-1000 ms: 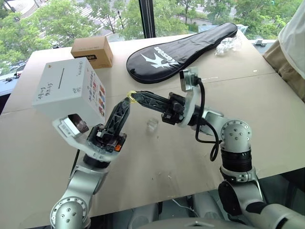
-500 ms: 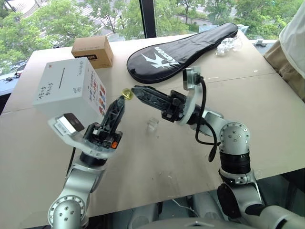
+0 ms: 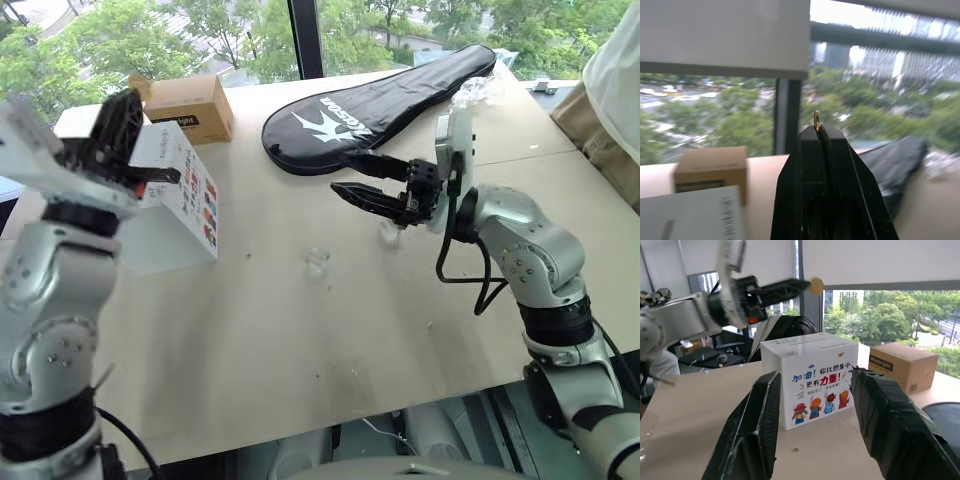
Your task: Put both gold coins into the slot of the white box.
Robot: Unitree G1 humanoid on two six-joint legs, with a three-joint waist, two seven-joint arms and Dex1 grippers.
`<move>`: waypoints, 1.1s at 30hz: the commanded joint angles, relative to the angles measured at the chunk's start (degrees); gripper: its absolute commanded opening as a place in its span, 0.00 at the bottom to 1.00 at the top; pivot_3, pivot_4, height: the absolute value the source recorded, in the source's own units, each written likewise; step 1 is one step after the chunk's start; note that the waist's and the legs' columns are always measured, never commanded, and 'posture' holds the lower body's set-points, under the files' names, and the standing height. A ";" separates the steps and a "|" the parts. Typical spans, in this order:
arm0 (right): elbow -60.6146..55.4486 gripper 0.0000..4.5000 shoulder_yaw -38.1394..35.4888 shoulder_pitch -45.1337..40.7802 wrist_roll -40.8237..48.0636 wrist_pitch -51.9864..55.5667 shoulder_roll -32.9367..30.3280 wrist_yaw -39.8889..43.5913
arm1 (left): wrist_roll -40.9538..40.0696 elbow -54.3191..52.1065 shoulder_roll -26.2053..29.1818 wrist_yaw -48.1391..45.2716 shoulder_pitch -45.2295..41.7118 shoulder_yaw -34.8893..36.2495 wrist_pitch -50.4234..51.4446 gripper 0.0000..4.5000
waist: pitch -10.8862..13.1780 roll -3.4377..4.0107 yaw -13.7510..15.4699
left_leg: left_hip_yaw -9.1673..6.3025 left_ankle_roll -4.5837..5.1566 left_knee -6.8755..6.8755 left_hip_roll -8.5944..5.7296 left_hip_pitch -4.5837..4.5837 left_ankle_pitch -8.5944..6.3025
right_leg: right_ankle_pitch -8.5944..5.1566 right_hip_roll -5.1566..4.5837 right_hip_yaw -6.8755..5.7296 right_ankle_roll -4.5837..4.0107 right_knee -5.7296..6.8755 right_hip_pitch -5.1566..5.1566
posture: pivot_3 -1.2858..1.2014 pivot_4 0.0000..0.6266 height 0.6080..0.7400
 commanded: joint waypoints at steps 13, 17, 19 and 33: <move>-0.41 0.53 -1.36 -3.55 -1.11 -1.23 -0.97 2.66 | 7.38 -0.93 -1.48 7.44 -1.87 5.03 22.53 0.00 | 0.01 -0.03 0.28 | -0.10 0.00 0.06 -0.02 -0.31 0.00 | 0.00 -0.08 -0.07 0.00 0.01 -0.22 | 0.52 0.24 1.00; -0.42 0.53 -1.37 -3.59 -1.36 -1.29 -0.99 2.74 | 8.03 -1.28 -2.54 6.60 -2.14 5.80 24.17 0.00 | 0.01 -0.03 0.34 | -0.11 -0.01 0.07 -0.02 -0.31 0.00 | 0.00 -0.08 -0.08 0.00 0.02 -0.22 | 0.52 0.24 1.00; -0.27 0.53 -1.45 -3.61 -1.38 -1.33 -0.98 2.79 | 7.91 -1.27 -2.87 6.27 -2.47 6.07 25.24 0.00 | 0.01 -0.03 0.34 | -0.10 -0.01 0.08 -0.03 -0.32 0.00 | 0.00 -0.09 -0.07 0.00 0.01 -0.22 | 0.52 0.24 1.00; 0.38 0.53 -1.77 -3.00 -1.64 -2.38 -0.88 3.02 | 9.72 -1.85 -5.93 4.90 -4.41 6.61 29.79 0.00 | 0.00 -0.05 0.38 | -0.10 -0.01 0.13 -0.03 -0.32 0.00 | 0.00 -0.10 -0.10 0.00 0.05 -0.21 | 0.52 0.24 1.00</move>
